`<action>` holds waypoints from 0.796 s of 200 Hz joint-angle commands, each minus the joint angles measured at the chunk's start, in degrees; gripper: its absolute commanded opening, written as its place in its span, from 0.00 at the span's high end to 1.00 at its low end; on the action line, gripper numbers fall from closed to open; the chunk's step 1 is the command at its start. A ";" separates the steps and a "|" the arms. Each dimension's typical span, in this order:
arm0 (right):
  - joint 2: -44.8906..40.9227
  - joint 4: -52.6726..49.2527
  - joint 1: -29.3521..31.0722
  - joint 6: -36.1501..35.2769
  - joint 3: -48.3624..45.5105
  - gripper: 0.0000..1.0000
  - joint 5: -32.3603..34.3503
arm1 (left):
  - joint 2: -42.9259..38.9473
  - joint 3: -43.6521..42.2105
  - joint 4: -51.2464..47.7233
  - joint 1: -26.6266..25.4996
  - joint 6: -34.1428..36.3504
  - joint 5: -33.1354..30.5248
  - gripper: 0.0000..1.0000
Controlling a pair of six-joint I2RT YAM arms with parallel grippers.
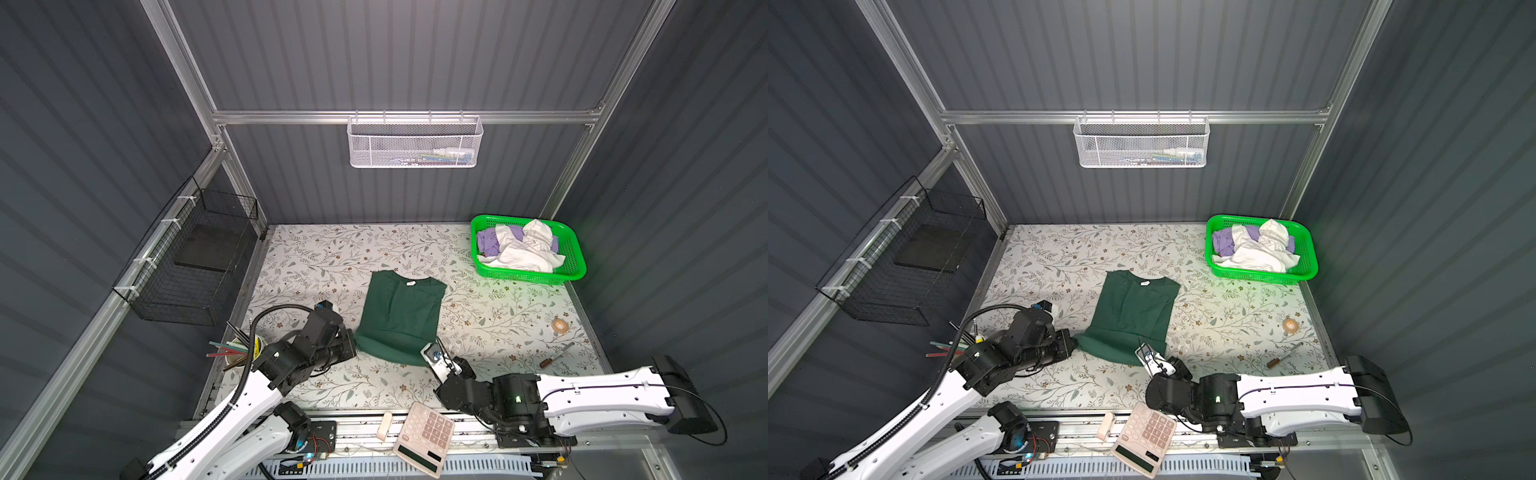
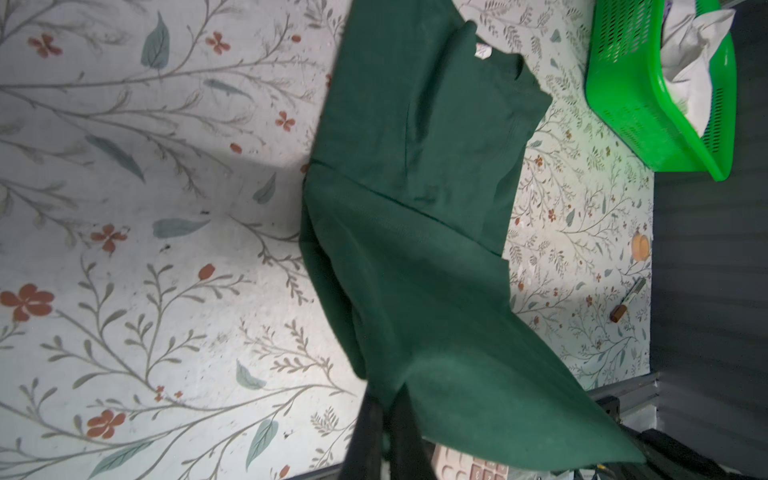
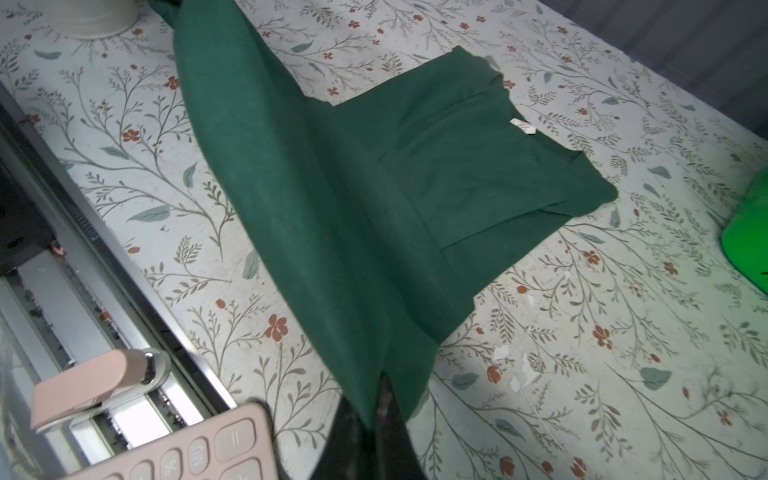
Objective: Fold and stack the t-shirts
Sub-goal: 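Lift the near half and fold it toward the collar with both grippers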
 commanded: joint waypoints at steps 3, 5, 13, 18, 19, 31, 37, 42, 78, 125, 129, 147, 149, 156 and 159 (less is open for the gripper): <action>-1.52 0.30 -3.67 -3.84 2.05 0.99 -1.09 | 4.10 5.27 4.70 -0.09 3.46 -4.64 1.00; -1.58 0.37 -4.04 -4.13 2.16 0.99 -1.38 | 4.54 5.56 4.88 -0.11 3.67 -4.79 1.00; -1.63 0.76 -5.62 -5.27 2.50 0.99 -2.55 | 6.33 6.93 5.29 -0.13 4.17 -5.45 1.00; -1.60 1.05 -6.34 -5.90 2.67 0.99 -2.81 | 7.43 7.62 5.48 -0.05 4.58 -6.07 1.00; -1.55 1.12 -6.56 -6.00 2.65 0.99 -2.82 | 7.62 7.76 5.53 -0.08 4.67 -6.15 1.00; -1.46 2.06 -8.36 -7.39 2.81 0.99 -3.27 | 10.01 9.71 5.66 -0.11 5.67 -7.66 1.00; -1.46 2.59 -9.00 -8.03 2.73 0.99 -3.72 | 10.95 10.55 5.94 -0.11 6.01 -8.42 1.00; -1.51 3.10 -10.80 -8.48 2.77 0.99 -4.03 | 11.78 11.20 6.23 -0.11 6.22 -8.82 1.00; -1.27 4.95 -16.87 -12.48 3.85 0.99 -7.15 | 16.90 15.78 7.84 -0.10 7.81 -11.01 1.00; 0.62 6.59 -24.70 -17.64 6.08 0.98 -11.76 | 22.57 20.51 8.90 -0.02 9.02 -14.13 1.00; 0.83 6.83 -25.36 -17.89 6.15 0.98 -12.33 | 22.94 20.73 9.13 -0.02 9.01 -14.40 1.00; 1.72 8.34 -28.06 -19.14 6.42 0.98 -14.54 | 24.61 21.91 10.59 -0.02 9.17 -15.13 1.00; 1.89 8.51 -28.40 -19.29 6.44 0.98 -14.79 | 24.78 22.02 10.70 -0.02 9.16 -15.19 1.00; 2.28 9.23 -29.38 -19.59 6.47 0.98 -15.77 | 25.49 22.55 11.28 0.09 9.41 -15.50 1.00; 2.55 9.46 -29.83 -19.70 6.49 0.98 -16.15 | 25.85 22.89 11.36 0.11 9.39 -15.70 1.00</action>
